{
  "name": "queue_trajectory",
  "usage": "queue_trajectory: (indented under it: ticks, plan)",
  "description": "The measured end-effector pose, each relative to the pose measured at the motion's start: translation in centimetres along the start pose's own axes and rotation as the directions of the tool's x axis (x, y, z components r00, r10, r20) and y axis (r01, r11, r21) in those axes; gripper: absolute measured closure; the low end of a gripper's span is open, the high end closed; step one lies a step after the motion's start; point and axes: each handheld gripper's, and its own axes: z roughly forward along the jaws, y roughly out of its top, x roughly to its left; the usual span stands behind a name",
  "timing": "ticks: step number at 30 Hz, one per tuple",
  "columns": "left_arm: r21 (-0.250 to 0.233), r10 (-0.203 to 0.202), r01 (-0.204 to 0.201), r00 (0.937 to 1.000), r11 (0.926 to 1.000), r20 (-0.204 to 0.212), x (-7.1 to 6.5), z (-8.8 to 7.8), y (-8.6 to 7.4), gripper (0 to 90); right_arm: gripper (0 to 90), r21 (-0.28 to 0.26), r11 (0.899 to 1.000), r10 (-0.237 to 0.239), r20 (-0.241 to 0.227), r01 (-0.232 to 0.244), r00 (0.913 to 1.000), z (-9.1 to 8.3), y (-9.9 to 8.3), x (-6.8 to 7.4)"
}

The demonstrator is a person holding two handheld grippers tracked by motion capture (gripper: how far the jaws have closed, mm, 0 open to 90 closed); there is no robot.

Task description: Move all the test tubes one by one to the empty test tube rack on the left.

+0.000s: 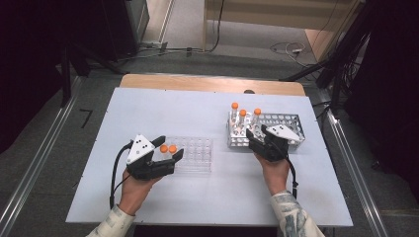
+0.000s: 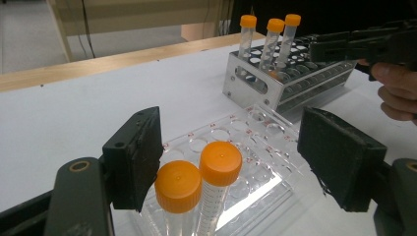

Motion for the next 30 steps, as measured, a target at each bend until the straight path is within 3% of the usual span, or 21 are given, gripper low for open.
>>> queue_trajectory:
  ticks: [10,13,21,30]
  plan:
    - [-0.001,-0.002,0.002,1.0000,1.0000,0.001,0.0,0.0,0.0,25.4,50.9,-0.018,0.999,0.040,0.073,-0.039,0.9966,2.6,-0.1,-1.2]
    - [0.002,-0.003,0.003,1.0000,1.0000,0.002,0.0,0.0,-0.1,25.4,50.8,0.000,1.000,0.005,0.096,-0.005,0.9954,3.1,0.4,-0.9]
    - [0.002,-0.010,0.010,1.0000,1.0000,0.000,0.1,-0.2,-0.1,26.1,55.0,0.018,1.000,0.000,0.133,-0.002,0.9911,4.2,1.4,-1.0]
    - [0.007,-0.006,0.006,1.0000,1.0000,0.000,0.0,-0.1,-0.2,26.2,65.2,0.031,0.999,0.008,0.121,-0.012,0.9927,4.8,1.2,-1.6]
